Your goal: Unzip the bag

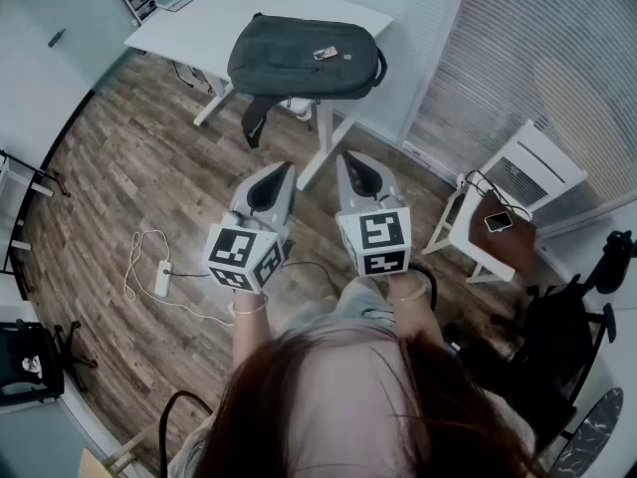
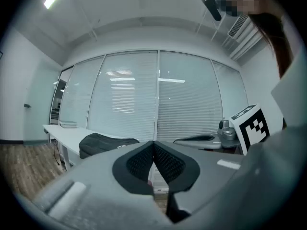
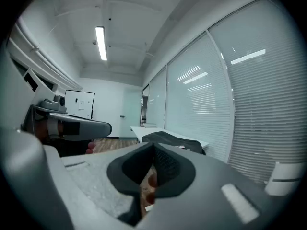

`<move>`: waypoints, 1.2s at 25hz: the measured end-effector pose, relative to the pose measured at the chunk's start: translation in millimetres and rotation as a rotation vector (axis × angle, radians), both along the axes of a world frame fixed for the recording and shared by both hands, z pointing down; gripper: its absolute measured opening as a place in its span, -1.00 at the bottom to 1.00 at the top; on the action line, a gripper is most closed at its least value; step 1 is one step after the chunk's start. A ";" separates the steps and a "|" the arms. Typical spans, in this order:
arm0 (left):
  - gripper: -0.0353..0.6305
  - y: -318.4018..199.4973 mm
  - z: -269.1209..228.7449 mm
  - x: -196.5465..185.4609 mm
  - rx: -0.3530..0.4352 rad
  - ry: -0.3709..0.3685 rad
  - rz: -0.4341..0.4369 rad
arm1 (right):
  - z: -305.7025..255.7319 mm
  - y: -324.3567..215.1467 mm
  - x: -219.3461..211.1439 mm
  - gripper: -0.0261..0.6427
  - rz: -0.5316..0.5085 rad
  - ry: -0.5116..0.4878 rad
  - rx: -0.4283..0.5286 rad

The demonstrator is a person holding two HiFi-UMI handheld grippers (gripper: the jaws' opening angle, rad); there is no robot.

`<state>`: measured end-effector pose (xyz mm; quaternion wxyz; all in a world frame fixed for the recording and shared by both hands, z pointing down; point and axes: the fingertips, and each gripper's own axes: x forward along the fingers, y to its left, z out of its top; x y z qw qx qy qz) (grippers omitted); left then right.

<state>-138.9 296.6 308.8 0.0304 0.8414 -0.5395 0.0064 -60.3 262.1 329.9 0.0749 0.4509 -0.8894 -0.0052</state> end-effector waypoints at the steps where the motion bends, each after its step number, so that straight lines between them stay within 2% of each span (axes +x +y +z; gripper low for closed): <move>1: -0.87 -1.9 0.6 -1.1 0.000 -0.002 0.005 | 0.4 -2.4 -0.6 -0.91 0.007 -0.002 0.004; 13: -0.87 -35.5 2.0 -9.3 0.002 0.003 0.055 | 6.5 -35.0 -17.6 -0.91 0.010 -0.026 -0.031; 30: -0.87 -125.9 25.3 -16.5 -0.031 -0.017 0.068 | 42.2 -118.2 -28.8 -0.88 0.004 -0.022 -0.096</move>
